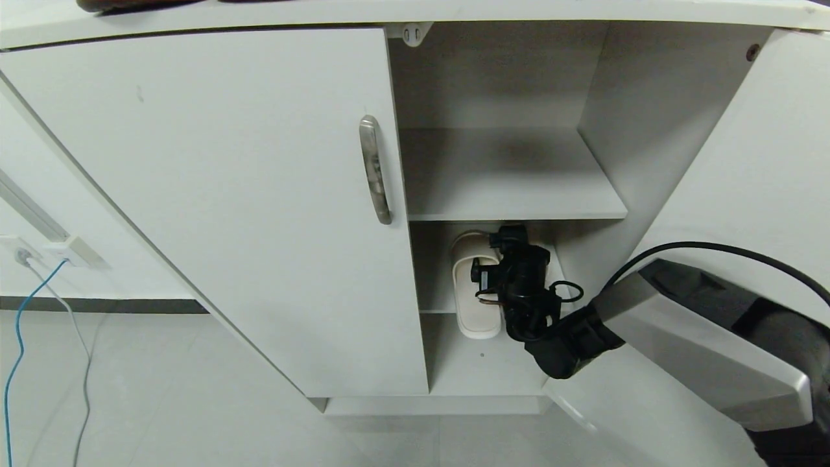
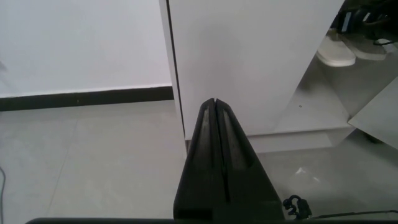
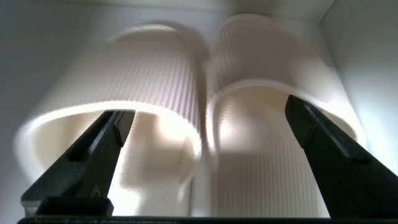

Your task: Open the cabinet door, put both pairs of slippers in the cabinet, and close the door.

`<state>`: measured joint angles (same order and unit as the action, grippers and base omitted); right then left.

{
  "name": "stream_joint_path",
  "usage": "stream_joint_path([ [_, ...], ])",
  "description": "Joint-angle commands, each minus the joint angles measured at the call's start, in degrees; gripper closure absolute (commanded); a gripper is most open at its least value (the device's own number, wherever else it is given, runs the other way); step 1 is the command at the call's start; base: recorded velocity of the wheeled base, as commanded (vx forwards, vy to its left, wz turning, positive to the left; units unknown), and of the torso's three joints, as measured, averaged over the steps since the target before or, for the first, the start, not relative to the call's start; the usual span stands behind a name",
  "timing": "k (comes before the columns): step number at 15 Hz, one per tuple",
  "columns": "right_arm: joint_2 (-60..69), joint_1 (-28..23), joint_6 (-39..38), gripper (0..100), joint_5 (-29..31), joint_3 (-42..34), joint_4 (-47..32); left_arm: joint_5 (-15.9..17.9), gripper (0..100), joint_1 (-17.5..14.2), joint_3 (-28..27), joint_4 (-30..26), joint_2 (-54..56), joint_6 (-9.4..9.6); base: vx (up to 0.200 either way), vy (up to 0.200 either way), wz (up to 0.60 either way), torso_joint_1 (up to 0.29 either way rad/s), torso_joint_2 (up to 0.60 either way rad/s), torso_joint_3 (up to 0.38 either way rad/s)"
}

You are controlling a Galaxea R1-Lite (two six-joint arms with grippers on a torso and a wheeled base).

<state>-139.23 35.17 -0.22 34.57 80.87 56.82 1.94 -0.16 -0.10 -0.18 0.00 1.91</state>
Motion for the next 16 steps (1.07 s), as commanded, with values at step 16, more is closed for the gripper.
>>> stream_joint_path([
  [16,24.53,7.54,-1.8,0,0.32,-34.82,6.64,0.0,100,-0.02,0.01,0.01,-0.09,-0.07,-0.025,0.0,0.0,0.0,0.0,0.001],
])
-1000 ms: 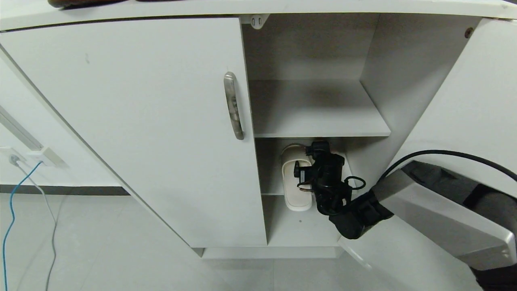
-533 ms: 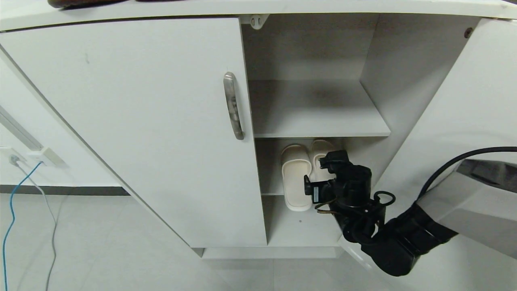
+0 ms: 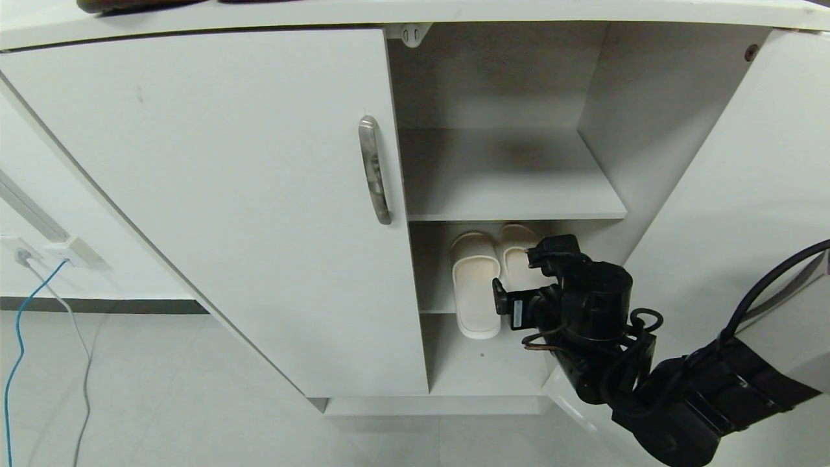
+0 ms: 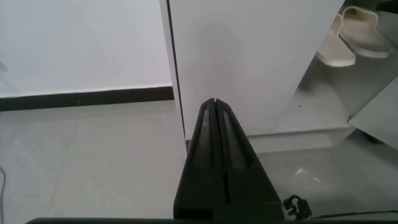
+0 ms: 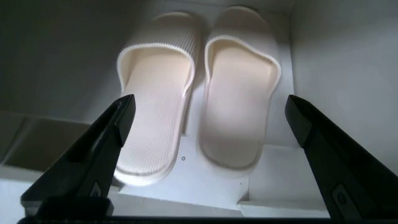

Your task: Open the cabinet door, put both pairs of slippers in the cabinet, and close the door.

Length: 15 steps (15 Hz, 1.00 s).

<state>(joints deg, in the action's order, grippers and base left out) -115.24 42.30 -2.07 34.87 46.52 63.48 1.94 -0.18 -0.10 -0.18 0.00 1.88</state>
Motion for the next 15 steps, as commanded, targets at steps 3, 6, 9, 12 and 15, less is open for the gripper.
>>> stream_joint_path([
  [3,0.45,0.68,0.05,0,0.03,-0.64,-0.02,0.0,100,0.01,0.01,0.01,-0.09,-0.03,-0.2,0.0,0.0,0.004,0.0,0.002],
  [6,0.36,0.68,0.14,0,0.03,-0.99,-0.02,0.0,100,0.01,0.01,0.01,-0.09,-0.03,0.0,0.0,0.0,0.0,0.0,0.0],
  [9,0.28,0.77,0.14,0,0.03,-1.08,-0.02,0.0,100,0.01,0.01,0.01,-0.09,0.06,0.0,0.0,0.0,0.0,0.0,0.0],
  [12,0.19,0.77,0.14,0,0.03,-1.61,0.07,0.0,100,0.01,0.01,0.01,-0.09,-0.03,0.0,0.0,0.0,0.0,0.0,0.0],
  [15,0.36,0.77,0.23,0,0.12,-1.78,0.16,0.0,100,0.01,0.01,0.01,-0.09,-0.03,0.0,0.0,0.0,0.0,0.0,0.0],
])
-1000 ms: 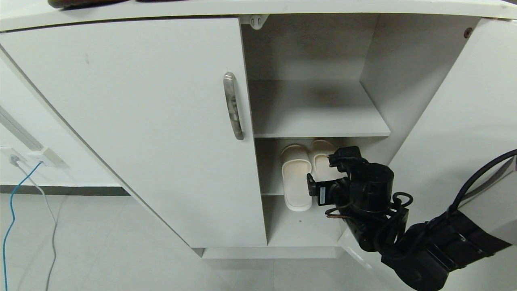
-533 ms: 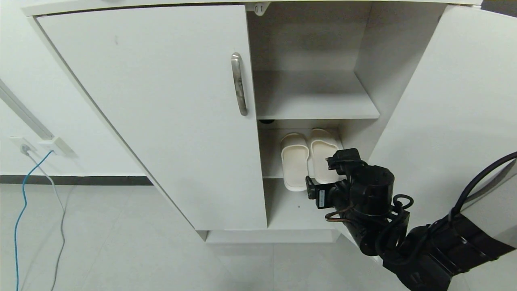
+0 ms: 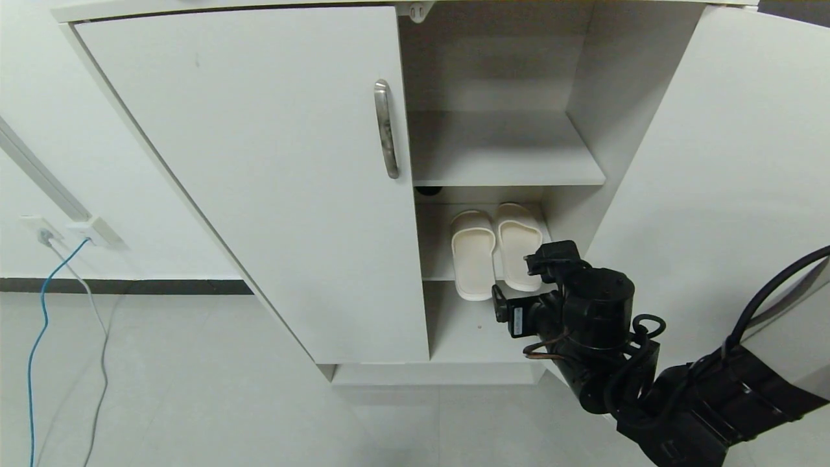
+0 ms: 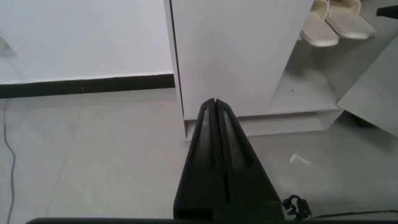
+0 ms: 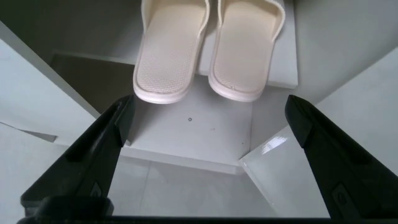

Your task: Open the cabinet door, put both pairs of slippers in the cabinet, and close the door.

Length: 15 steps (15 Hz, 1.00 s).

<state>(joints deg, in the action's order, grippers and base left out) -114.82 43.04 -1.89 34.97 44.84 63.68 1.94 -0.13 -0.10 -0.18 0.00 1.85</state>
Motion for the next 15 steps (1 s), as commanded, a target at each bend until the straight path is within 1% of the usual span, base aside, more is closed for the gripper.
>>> stream_joint_path([
  [1,-0.05,0.02,0.04,0,0.01,-0.36,-0.05,0.0,100,-0.04,0.01,0.01,-0.09,-0.01,0.0,0.0,0.0,0.0,0.0,0.0],
  [10,-0.31,1.16,0.4,0,0.01,-0.98,-0.05,0.0,100,-0.04,0.01,0.01,-0.09,-0.27,0.0,0.0,0.0,0.0,0.0,0.0],
  [15,-1.37,1.16,0.4,0,0.01,-1.68,-0.05,0.0,100,-0.04,0.01,0.01,-0.09,-0.18,0.0,0.0,0.0,0.003,0.0,0.144],
])
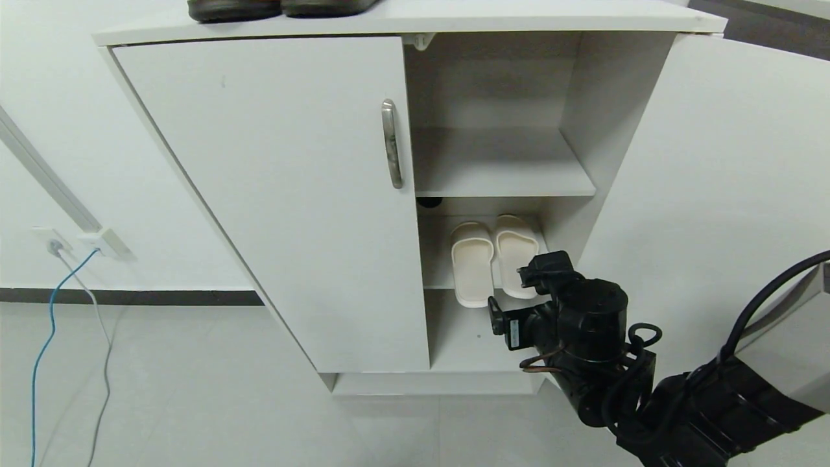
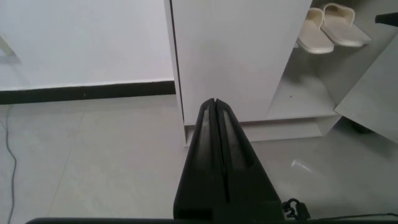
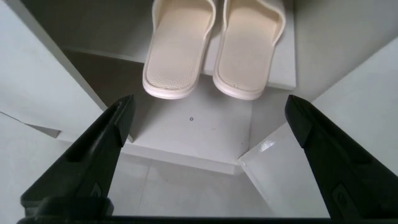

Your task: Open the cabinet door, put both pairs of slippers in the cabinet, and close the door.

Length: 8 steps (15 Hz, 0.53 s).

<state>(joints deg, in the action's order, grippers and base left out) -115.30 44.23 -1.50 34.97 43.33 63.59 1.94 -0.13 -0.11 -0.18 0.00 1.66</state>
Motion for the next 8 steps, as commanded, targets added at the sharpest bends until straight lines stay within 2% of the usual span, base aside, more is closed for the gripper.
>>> stream_joint_path([
  [1,-1.07,-0.02,0.01,0,0.01,-0.08,0.05,0.0,100,-0.04,0.02,0.01,-0.09,0.01,0.0,0.0,0.0,0.002,0.01,0.193],
  [8,-0.63,0.25,0.01,0,0.18,0.0,1.19,0.0,100,-0.04,0.02,0.01,-0.09,0.01,0.0,0.0,0.0,0.002,0.0,0.205],
])
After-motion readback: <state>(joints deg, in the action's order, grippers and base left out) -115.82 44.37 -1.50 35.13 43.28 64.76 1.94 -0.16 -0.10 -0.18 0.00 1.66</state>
